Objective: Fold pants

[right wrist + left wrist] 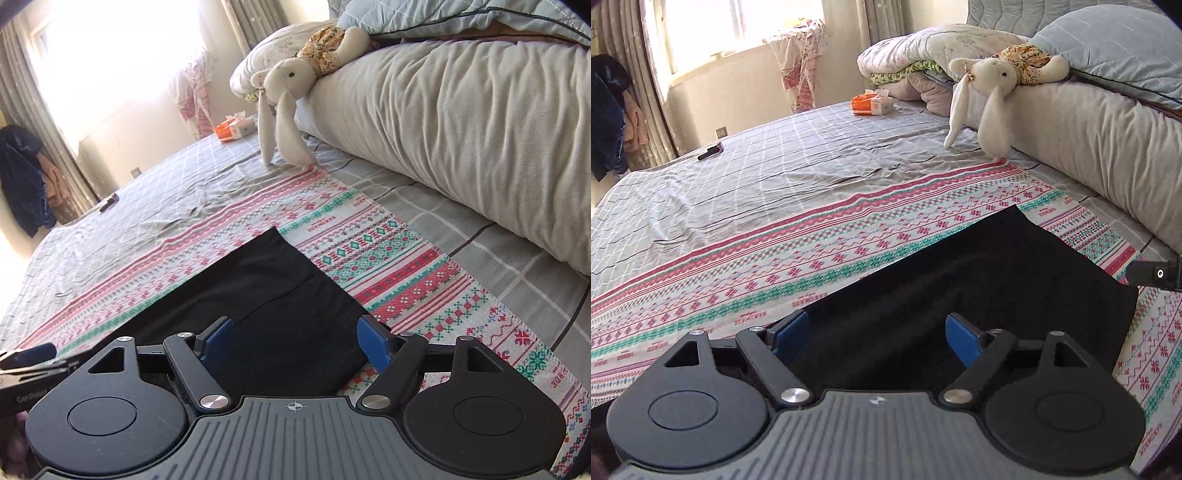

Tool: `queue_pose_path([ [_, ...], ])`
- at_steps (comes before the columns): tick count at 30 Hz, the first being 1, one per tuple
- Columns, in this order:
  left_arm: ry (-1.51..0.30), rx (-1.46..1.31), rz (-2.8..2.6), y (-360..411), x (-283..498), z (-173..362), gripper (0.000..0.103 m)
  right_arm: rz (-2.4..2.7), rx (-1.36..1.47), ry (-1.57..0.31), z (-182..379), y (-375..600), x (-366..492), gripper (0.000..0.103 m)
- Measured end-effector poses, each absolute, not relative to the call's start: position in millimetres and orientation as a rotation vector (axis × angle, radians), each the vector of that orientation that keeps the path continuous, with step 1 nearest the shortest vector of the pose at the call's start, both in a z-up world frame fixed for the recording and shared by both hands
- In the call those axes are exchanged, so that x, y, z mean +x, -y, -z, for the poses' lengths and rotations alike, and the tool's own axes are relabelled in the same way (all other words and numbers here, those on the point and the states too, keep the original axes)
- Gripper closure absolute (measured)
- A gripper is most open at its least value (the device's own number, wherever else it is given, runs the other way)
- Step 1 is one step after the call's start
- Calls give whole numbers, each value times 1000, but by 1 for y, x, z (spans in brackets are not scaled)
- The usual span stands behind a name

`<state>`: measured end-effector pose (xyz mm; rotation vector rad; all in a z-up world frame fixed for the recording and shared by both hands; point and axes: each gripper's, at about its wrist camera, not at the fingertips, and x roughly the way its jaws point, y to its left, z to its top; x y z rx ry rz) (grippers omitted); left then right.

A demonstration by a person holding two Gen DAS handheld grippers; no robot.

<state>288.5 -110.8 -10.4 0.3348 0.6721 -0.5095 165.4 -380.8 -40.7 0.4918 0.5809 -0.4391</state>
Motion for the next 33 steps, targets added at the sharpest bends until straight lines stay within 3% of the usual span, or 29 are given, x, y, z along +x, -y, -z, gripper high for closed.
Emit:
queue_pose_path([
  [8,-723,316,373,17,233,-10,0,321,439,-647,12,323,156,12],
  [20,-803,197,151,-111,175,-8,0,60,283,-709,-3,202,164,7],
  [33,-776,-36,-130,-221,182,-7,0,-117,166,-688,1,91,238,5],
])
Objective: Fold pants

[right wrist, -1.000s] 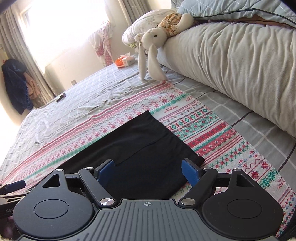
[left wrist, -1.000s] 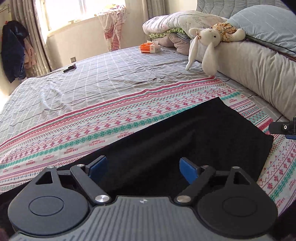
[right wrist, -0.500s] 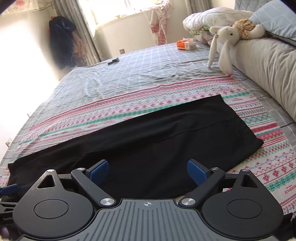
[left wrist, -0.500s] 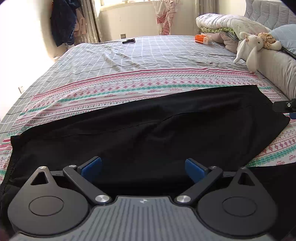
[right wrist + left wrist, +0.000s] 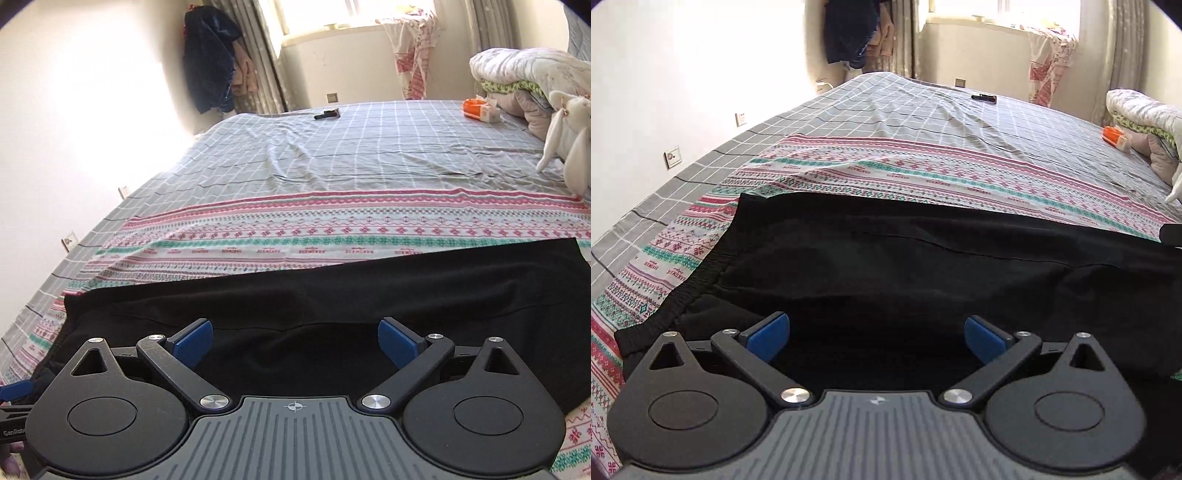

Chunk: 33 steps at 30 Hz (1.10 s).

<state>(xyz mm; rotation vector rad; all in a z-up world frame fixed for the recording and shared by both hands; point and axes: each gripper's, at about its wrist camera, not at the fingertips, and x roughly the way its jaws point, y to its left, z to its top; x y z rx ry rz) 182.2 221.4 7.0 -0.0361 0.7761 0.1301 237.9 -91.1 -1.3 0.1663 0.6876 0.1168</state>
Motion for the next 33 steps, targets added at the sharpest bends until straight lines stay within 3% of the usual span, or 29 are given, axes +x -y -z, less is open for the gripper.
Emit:
queue_pose_path([
  [17,-690,-144,-103,-265,178,17,0,-365,-148,-764,79,-59,374,5],
  [31,-809,-229,-168,-289,191,37,0,-531,-276,-784,114,-129,441,8],
  [33,-830,-260,-176,-293,191,39,0,-561,-261,-791,114,-133,447,13],
])
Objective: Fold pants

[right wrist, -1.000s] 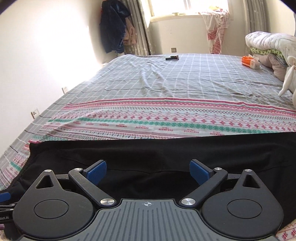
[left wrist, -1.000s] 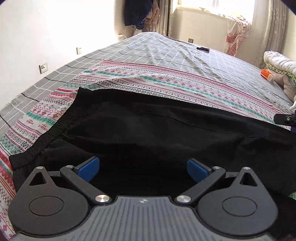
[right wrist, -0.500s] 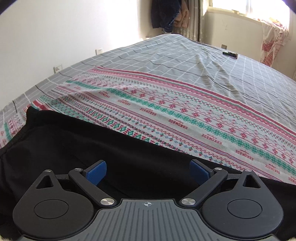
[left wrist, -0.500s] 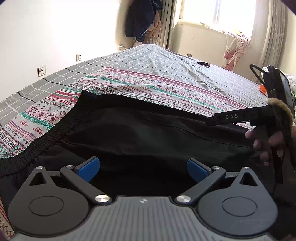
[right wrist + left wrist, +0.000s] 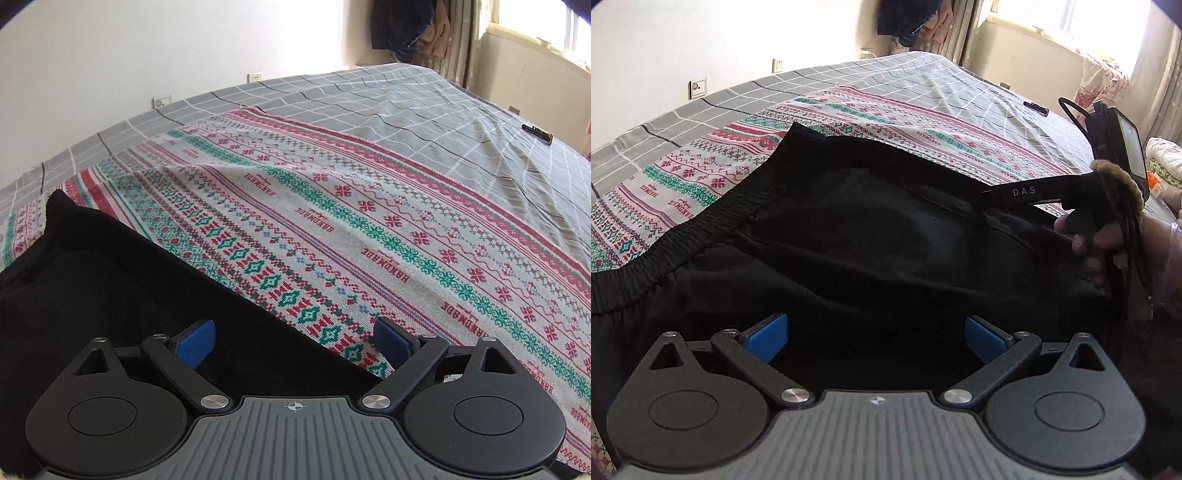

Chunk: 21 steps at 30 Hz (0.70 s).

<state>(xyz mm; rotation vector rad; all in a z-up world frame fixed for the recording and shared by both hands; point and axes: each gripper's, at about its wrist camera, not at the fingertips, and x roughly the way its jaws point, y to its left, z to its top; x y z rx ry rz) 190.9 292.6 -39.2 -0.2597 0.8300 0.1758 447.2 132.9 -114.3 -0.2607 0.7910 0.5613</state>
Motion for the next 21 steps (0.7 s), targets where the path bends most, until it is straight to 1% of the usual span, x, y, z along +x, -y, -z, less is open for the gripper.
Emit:
queue_pose_path([
  [1,-838,-272,-175,-294,191,40,0,-572,-260,-792,114,-135,448,16],
  [2,-843,-280,-175,-294,191,40,0,-585,-264,-790,112,-137,448,24],
  [3,-844,-281,-175,-294,191,39,0,-604,-264,-791,111,-139,448,37],
  [4,-843,-279,-177,-294,190,39,0,-619,-266,-794,109,-142,447,44],
  [6,-841,-272,-178,-294,189,37,0,-647,-273,-803,106,-147,444,77],
  [7,-841,-270,-179,-294,188,36,0,-656,-278,-815,104,-149,443,86],
  [8,-843,-268,-179,-294,187,36,0,-664,-280,-829,103,-151,441,97],
  [12,-847,-265,-186,-297,185,33,0,-652,-297,-817,92,-154,428,102],
  [21,-815,-261,-178,-298,174,20,0,-668,-286,-714,24,-153,360,103],
])
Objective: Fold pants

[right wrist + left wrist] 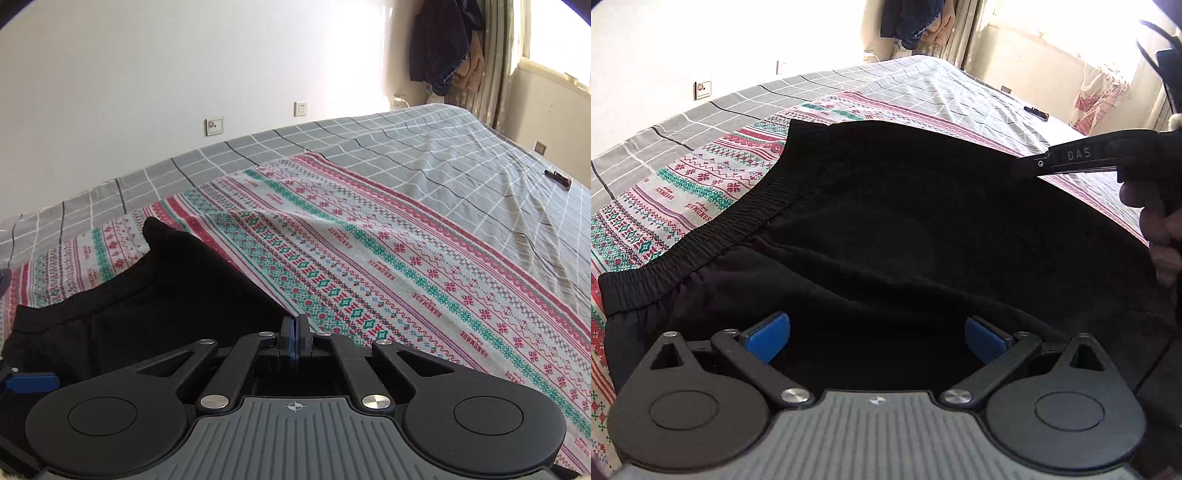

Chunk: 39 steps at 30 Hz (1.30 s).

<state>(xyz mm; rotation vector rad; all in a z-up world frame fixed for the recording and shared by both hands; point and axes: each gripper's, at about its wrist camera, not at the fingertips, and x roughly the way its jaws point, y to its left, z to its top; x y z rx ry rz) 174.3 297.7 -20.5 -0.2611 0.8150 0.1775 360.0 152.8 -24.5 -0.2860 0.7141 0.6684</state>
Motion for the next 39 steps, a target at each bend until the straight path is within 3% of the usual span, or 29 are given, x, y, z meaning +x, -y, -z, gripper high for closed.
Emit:
queue_pose_path([
  [8,-755,-318,-117,-311,143,2,0,-726,-330,-682,-2,-152,264,103],
  [20,-700,-548,-54,-370,101,14,0,-715,-321,-722,41,-150,156,103],
  [28,-718,-772,3,-395,91,28,1,-653,-292,-720,35,-153,149,103],
  [34,-681,-895,191,-368,100,32,1,-636,-257,-689,13,-148,155,103],
  [37,-642,-995,241,-355,108,39,4,-630,-242,-693,10,-146,157,103],
  [39,-599,-1049,232,-352,112,41,12,-630,-238,-692,11,-146,157,103],
])
